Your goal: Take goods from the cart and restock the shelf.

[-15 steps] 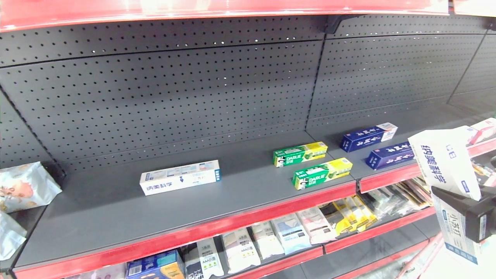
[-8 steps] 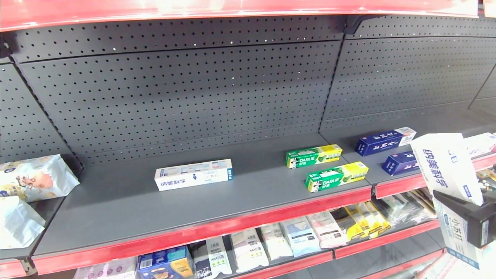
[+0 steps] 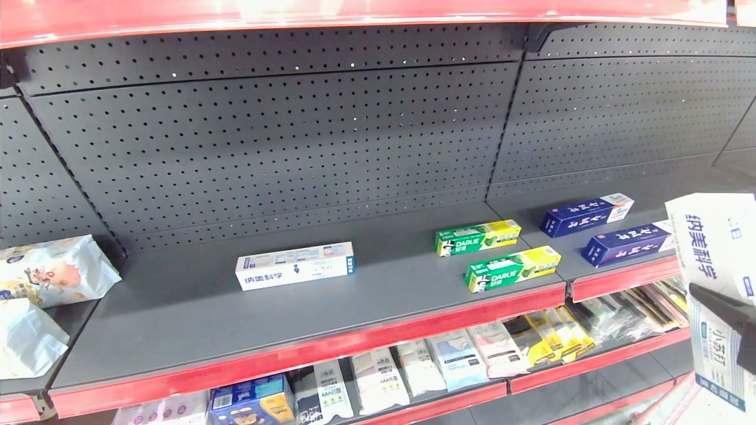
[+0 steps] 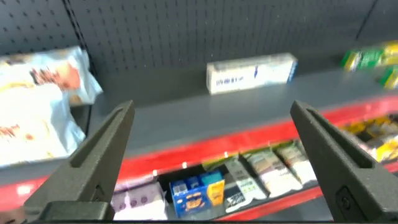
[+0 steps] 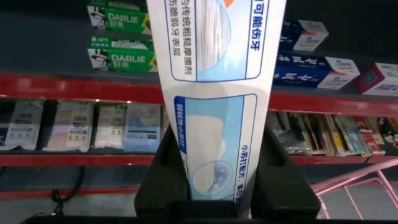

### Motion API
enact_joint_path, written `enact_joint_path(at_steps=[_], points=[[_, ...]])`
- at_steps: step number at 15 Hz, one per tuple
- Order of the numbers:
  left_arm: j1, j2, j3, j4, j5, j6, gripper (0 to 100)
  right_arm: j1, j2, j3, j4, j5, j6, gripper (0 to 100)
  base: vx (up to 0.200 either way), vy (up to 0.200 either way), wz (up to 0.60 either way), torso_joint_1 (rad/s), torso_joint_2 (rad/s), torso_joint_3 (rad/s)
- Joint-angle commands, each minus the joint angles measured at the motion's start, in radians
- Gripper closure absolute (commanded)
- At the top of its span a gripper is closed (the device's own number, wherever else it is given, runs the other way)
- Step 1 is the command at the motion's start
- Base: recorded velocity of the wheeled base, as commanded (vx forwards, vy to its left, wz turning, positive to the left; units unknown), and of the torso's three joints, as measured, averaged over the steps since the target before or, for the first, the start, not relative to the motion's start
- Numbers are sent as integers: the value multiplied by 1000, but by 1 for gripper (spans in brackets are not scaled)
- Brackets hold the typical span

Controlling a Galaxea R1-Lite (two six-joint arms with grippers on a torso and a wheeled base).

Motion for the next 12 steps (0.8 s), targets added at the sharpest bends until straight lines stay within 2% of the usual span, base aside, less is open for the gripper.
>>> enact_joint_path(at_steps=[1,2,4,5,6,7,8,9,10,11,12], points=[[-5,529,-288,-19,76,-51,0,-22,63,-71,-5,-8,-2,100,0,0,0,0,0,0],[-6,584,-280,-41,75,-50,0,-22,78,-86,-8,-25,-1,100,0,0,0,0,0,0],[-6,750,-280,-81,50,4,0,-20,112,-100,-9,-27,-1,100,0,0,0,0,0,0],[-6,823,-280,-108,-36,6,0,-19,123,-101,-9,-23,-1,100,0,0,0,0,0,0],[8,879,-280,-159,-157,15,0,-19,123,-101,-9,-23,1,100,0,0,0,0,0,0],[17,899,-280,-180,-204,24,0,-20,124,-101,-9,-23,2,100,0,0,0,0,0,0],[63,994,-282,-232,-319,90,0,-26,135,-103,-8,-17,2,100,0,0,0,0,0,0],[74,1007,-282,-237,-333,101,0,-28,137,-103,-8,-14,1,100,0,0,0,0,0,0],[140,1103,-282,-274,-425,174,0,-28,138,-103,-2,3,-1,100,0,0,0,0,0,0],[175,1190,-282,-335,-491,224,0,-28,149,-97,0,1,-2,100,0,0,0,0,0,0],[193,1261,-280,-400,-525,247,0,-28,160,-92,0,1,-2,100,0,0,0,0,0,0]])
